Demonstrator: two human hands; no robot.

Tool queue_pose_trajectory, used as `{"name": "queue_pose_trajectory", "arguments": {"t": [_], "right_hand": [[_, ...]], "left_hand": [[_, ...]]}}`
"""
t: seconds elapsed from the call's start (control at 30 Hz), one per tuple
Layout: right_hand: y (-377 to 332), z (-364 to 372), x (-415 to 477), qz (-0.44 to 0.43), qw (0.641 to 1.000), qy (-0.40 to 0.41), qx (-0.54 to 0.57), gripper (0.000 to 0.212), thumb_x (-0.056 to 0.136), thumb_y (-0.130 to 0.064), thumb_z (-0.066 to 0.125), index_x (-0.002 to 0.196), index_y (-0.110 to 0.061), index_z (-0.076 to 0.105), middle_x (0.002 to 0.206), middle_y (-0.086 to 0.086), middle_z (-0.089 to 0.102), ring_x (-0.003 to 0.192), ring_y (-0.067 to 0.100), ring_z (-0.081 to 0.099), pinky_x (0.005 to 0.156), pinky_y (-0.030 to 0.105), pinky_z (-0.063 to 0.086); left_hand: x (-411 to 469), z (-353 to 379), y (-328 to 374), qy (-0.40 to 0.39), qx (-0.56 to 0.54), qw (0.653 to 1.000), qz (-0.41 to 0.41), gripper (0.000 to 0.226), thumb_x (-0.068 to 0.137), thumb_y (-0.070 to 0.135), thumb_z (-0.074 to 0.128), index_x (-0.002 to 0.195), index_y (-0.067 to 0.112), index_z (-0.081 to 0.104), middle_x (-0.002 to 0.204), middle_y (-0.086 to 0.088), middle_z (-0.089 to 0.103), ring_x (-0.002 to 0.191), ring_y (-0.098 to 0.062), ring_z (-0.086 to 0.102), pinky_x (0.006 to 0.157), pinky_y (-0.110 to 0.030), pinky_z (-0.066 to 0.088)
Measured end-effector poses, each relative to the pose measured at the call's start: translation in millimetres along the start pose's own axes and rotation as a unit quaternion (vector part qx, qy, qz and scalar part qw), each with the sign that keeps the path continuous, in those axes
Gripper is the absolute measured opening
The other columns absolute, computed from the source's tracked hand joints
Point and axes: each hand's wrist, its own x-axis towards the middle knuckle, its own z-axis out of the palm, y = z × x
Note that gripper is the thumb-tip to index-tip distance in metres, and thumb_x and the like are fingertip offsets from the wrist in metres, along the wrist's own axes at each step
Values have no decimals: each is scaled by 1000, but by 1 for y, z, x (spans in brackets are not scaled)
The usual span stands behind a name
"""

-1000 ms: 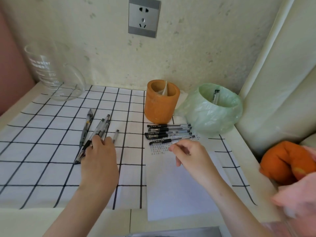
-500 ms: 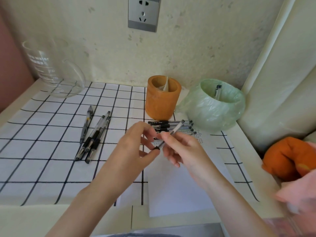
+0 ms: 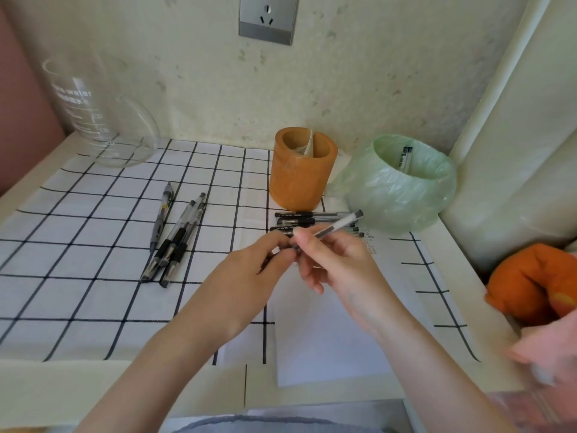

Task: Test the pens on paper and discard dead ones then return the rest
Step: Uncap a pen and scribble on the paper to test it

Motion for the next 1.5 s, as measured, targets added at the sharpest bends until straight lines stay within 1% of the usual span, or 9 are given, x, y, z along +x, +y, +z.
{"name": "queue_pose_trajectory", "arguments": {"t": [0.27,0.43,0.53,0.67,0.8,0.93,1.07,1.3,1.5], "right_hand": [[-7,-8,1,-5,1000,8,13,41,76,-35,62,92,3,61,49,-5,50,42,7,36,48,24,22],[-8,-17,3,4,993,87,73,21,84,-28,60,76,-8,59,49,4,52,38,14,42,36,19,27],[-8,-31,7,15,981,150,122,21,94,-18,48,80,-8,60,55,7,62,46,19,58,36,20,31],[-1,-34,11,34,989,114,82,23,94,-21,50,101,-7,66,89,15,75,84,26,72,45,21,45],[18,-30,18,39,985,165,12,18,82,-20,70,82,-4,62,62,7,64,58,21,63,40,23,37],[36,-31,25,1,979,196,-64,24,90,-22,63,81,1,62,52,4,57,43,15,55,35,21,29],[44,-29,29,-28,973,205,-105,33,84,-23,70,68,5,61,50,8,56,38,11,50,39,16,32],[60,-25,37,-88,951,244,-169,39,86,-16,67,62,12,54,61,29,52,56,18,43,54,24,34],[66,-28,39,-97,939,262,-198,31,84,-6,61,62,13,51,60,29,49,57,17,39,56,23,34]], "left_hand": [[2,3,6,63,-41,997,30,14,84,47,55,76,39,63,52,7,50,46,-7,36,45,-14,30],[0,3,1,12,20,998,-55,31,74,62,55,89,35,55,50,9,39,38,-4,38,44,-18,27],[-2,2,-8,-32,107,991,-69,30,80,55,56,104,37,52,62,11,45,52,-2,45,52,-20,34],[-4,7,-12,-81,161,983,-27,34,86,47,55,119,45,48,61,11,44,53,-1,43,52,-15,34],[-5,9,-13,-119,198,973,-12,51,86,50,53,132,54,33,72,16,49,65,-1,45,59,-14,37],[-6,12,-18,-130,229,965,-4,59,86,50,52,137,54,24,115,5,58,98,-11,55,72,-18,35],[-6,16,-21,-144,246,958,-11,64,86,50,53,140,51,19,116,3,58,102,-14,56,74,-21,37],[-3,20,-24,-144,236,961,-16,66,86,46,55,141,49,18,126,3,55,111,-13,54,84,-24,41],[-5,19,-24,-146,238,960,-14,65,88,45,53,142,48,17,127,3,53,112,-13,53,84,-24,40]]}}
